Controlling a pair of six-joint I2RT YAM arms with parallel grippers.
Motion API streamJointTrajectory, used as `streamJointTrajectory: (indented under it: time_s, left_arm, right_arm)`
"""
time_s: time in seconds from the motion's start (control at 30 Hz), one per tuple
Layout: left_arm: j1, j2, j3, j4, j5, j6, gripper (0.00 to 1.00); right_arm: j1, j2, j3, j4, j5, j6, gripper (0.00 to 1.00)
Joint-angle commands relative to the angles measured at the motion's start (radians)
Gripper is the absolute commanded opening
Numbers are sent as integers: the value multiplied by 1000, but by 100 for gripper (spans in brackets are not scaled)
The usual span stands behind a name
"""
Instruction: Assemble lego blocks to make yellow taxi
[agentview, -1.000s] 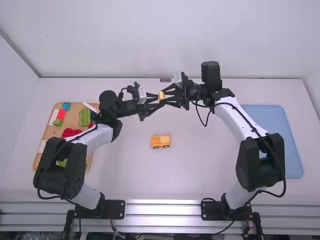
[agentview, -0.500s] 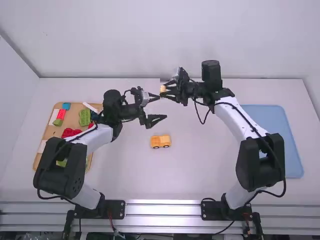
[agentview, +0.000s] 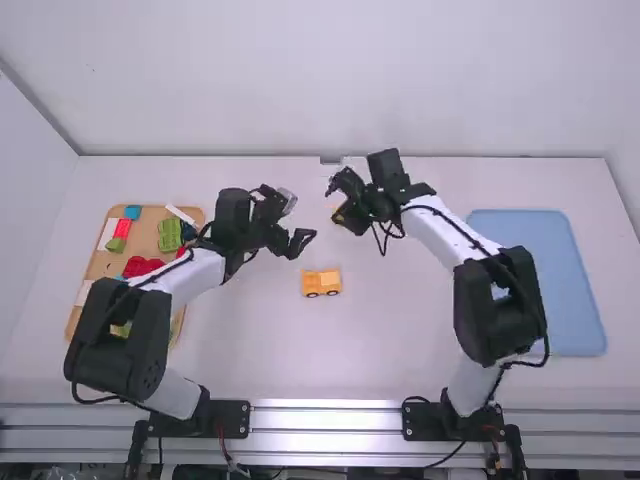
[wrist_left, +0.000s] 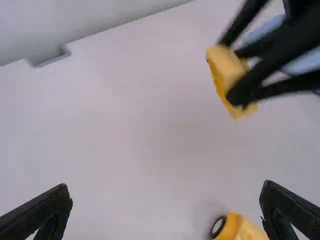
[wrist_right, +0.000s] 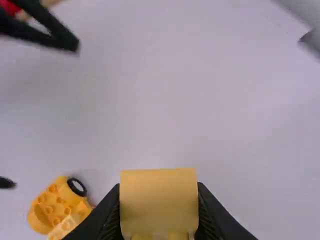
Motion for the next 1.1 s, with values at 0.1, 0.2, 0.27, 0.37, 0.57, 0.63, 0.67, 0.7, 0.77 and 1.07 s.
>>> streamJointTrajectory:
  time_s: [0.1, 0.2, 0.27, 0.37, 0.57, 0.63, 0.67, 0.7, 0.77, 1.07]
  left_arm:
    - [-5, -212, 6, -123, -260, -38, 99]
    - [-5, -350, -31, -197, -436, -58, 99]
    - [-4, -452, -84, -204, -576, -118, 99]
    - [-5, -596, -181, -197, -708, -156, 99]
    - [18, -906, -406, -189, -933, -340, 99]
    - [41, -1016, -464, -230, -1014, -462, 99]
    - [44, -1033, -472, -237, -1017, -472, 99]
    - [56, -1090, -496, -254, -1009, -480, 99]
    - [74, -1172, -521, -285, -983, -480, 99]
    - [105, -1270, -528, -389, -986, -478, 99]
  right_arm:
    - [71, 85, 61, -11, 56, 16, 22]
    - [125, 136, 119, -62, 55, -12, 20]
    - [164, 176, 171, -108, 55, -58, 19]
    - [212, 232, 247, -163, 56, -115, 18]
    - [296, 331, 386, -285, 56, -247, 19]
    - [326, 354, 414, -336, 64, -308, 19]
    - [333, 358, 419, -346, 70, -319, 19]
    - [348, 367, 425, -359, 87, -334, 19]
    - [373, 377, 426, -370, 127, -336, 19]
    - [428, 417, 426, -422, 112, -377, 19]
